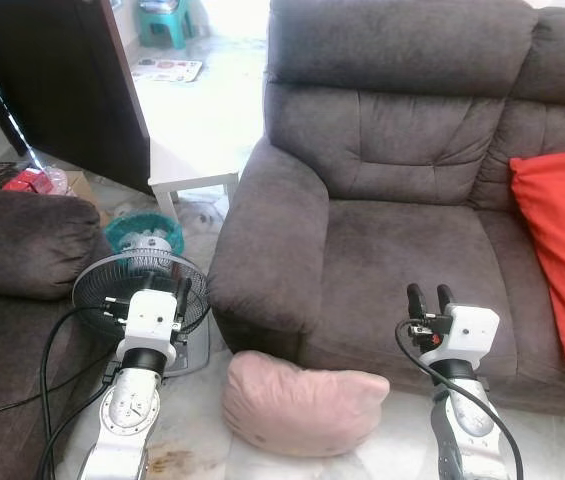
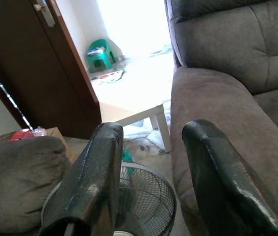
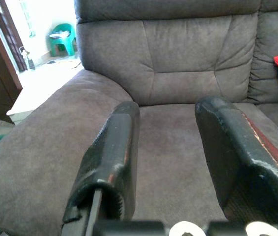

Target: Move the pillow to the sofa from floor

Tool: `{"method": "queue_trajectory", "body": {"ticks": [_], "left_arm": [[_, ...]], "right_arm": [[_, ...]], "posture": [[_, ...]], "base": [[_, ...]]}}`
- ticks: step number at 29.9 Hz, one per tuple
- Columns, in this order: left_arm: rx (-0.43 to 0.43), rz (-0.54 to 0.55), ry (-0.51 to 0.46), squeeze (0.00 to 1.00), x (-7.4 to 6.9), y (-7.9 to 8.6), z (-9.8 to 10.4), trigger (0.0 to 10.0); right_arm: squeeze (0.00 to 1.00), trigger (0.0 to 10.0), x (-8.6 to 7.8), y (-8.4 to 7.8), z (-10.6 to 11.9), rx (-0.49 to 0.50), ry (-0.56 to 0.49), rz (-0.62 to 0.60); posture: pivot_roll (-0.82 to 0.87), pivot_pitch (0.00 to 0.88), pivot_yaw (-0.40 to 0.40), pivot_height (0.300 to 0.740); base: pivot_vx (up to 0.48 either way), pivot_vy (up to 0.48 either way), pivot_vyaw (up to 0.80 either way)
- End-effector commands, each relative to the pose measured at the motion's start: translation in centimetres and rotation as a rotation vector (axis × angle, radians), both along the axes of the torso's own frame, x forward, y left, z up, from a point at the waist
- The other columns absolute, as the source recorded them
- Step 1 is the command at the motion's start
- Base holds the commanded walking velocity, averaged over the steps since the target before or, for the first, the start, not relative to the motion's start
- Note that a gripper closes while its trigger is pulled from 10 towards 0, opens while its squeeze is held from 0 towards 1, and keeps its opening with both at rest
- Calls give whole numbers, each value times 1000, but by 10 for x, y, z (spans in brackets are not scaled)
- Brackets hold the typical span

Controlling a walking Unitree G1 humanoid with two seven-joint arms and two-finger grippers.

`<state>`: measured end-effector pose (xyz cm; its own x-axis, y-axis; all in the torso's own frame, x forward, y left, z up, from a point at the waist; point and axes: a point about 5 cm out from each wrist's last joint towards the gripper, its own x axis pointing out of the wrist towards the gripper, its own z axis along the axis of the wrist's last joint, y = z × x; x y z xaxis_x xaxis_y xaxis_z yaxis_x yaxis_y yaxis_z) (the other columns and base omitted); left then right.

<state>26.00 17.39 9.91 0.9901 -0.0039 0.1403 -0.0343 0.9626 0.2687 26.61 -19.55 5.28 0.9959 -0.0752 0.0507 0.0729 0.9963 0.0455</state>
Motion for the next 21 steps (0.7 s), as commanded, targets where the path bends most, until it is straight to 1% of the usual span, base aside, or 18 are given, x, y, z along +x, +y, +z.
{"method": "queue_trajectory", "body": {"ticks": [1,7,15,20,21], "left_arm": [[-7,8,-11,0,1,4,1,10000],[-2,7,-13,0,1,4,0,10000],[0,2,-18,0,4,3,0,10000],[0,-11,-22,0,5,2,0,10000],[2,-20,-21,0,6,0,0,10000]], "right_arm": [[0,10000,1,-2,2,-2,4,-3],[0,10000,3,0,1,12,10,-3],[0,10000,5,4,1,20,18,1],[0,10000,6,4,1,11,19,2],[0,10000,6,4,0,10,22,2]], "posture": [[125,56,-17,740],[128,68,-20,740],[132,77,-20,740],[132,81,-18,740],[133,82,-19,740]], "base": [[240,0,0],[247,0,0],[260,0,-653],[255,0,0],[0,0,0]]}}
